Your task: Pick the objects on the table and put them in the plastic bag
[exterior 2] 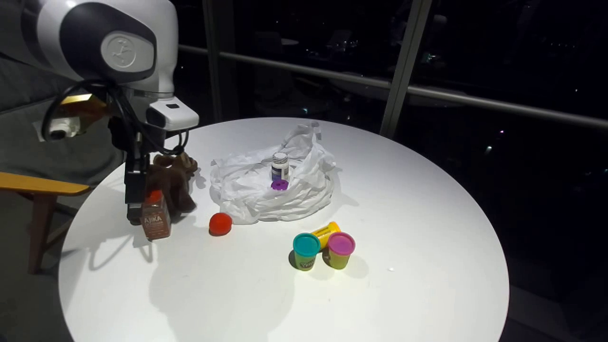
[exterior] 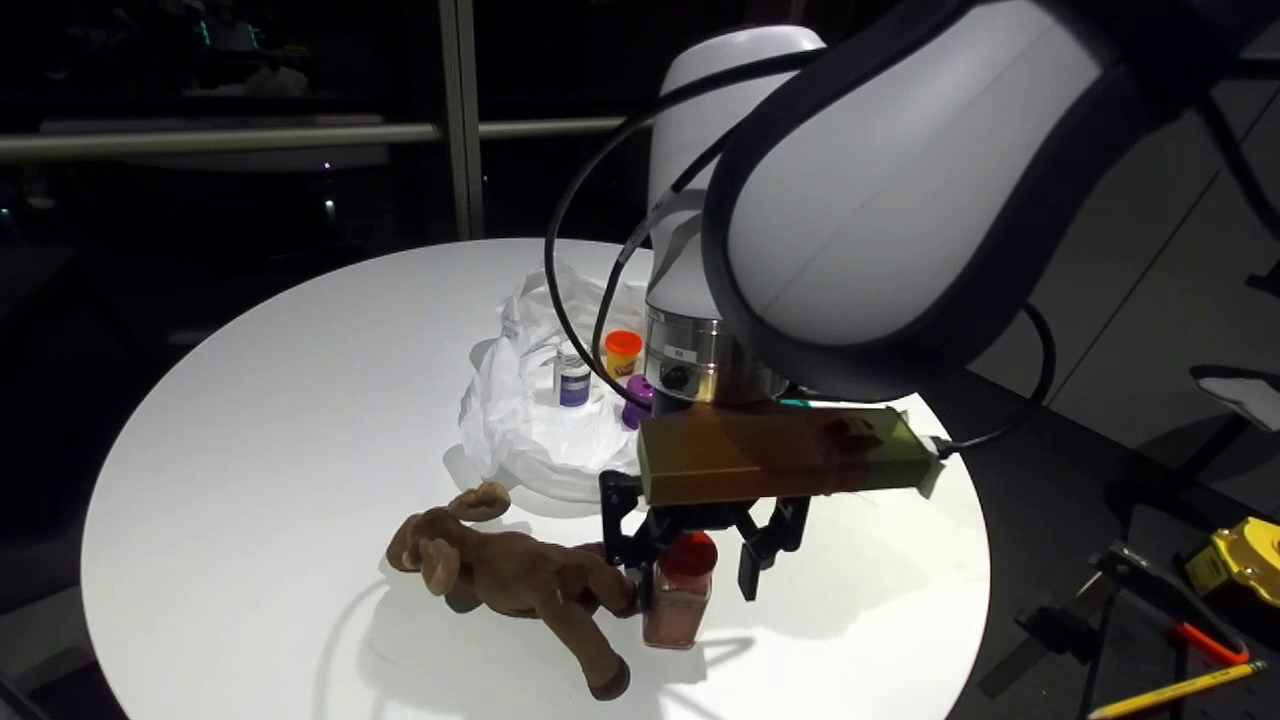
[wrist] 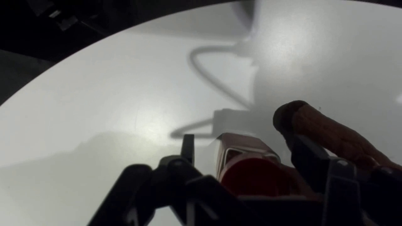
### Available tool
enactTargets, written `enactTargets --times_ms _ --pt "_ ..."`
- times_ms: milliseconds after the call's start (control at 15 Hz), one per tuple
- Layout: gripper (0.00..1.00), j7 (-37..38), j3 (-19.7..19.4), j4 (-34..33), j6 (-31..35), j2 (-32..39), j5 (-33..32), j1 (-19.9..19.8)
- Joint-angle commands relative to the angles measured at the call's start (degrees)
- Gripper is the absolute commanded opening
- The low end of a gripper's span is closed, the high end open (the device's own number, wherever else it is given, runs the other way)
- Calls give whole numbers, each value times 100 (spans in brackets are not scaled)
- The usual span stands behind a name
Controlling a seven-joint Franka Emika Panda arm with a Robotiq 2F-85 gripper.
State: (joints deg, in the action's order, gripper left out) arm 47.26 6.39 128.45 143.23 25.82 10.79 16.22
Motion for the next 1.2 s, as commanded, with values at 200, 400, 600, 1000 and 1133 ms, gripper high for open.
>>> enactTargets --times_ms 200,400,600,1000,1133 --pt "27 211 -162 -15 502 -54 -100 156" --pt "73 260 -310 17 720 -18 -411 302" --pt "94 429 -501 41 833 10 -832 495" --pt "74 657 -647 13 915 61 -1284 672" --pt "60 682 -660 18 913 53 -1336 698"
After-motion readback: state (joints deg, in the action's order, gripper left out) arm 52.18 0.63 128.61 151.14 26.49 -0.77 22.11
